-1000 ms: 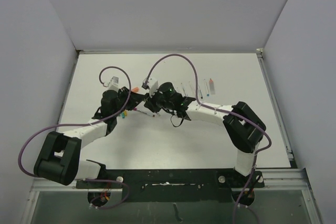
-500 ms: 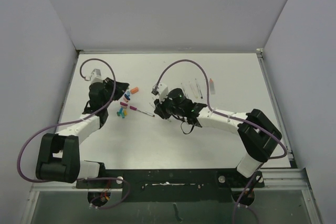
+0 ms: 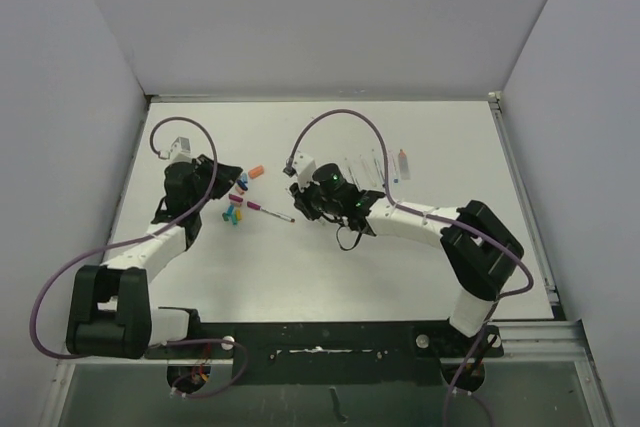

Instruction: Open the pen caps

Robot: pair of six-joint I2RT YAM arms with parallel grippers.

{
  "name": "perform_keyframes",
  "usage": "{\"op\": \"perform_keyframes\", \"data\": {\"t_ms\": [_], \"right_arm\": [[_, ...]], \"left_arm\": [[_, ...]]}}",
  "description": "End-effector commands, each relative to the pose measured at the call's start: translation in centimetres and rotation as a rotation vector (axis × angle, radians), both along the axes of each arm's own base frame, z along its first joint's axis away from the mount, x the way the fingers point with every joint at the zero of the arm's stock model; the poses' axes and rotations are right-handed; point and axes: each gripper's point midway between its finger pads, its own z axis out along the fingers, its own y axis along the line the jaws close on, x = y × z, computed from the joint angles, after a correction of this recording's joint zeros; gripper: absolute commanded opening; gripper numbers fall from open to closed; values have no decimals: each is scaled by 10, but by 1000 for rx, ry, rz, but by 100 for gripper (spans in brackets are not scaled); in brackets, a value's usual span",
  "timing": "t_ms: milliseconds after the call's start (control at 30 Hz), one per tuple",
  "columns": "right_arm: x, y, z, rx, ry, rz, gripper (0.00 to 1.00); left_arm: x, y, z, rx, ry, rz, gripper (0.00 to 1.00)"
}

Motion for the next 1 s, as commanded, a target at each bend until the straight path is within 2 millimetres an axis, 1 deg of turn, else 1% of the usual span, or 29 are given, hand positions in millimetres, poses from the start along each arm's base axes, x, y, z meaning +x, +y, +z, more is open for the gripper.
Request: {"op": "perform_keyframes", "data": {"t_ms": [0, 100, 233, 400, 600, 767, 967], "right_arm": [[36, 16, 14, 3, -101, -26, 0], [48, 27, 4, -17, -102, -21, 0], [61, 38, -5, -29, -109, -15, 0], [70, 47, -18, -57, -102, -7, 0], [75, 51, -29, -68, -95, -2, 0], [77, 53, -37, -69, -90, 1, 0], [79, 55, -43, -72, -86, 0, 0]], "left_arm": [[-25, -7, 16, 4, -47, -75, 0], [-42, -5, 8, 17, -24, -81, 0], [-58, -3, 4, 33, -4, -82, 0], [-71, -4, -7, 31, 20, -102, 0], [-81, -7, -22, 22, 47, -114, 0], [-85, -8, -28, 25, 61, -122, 0], [-89, -9, -40, 26, 88, -126, 0]]}}
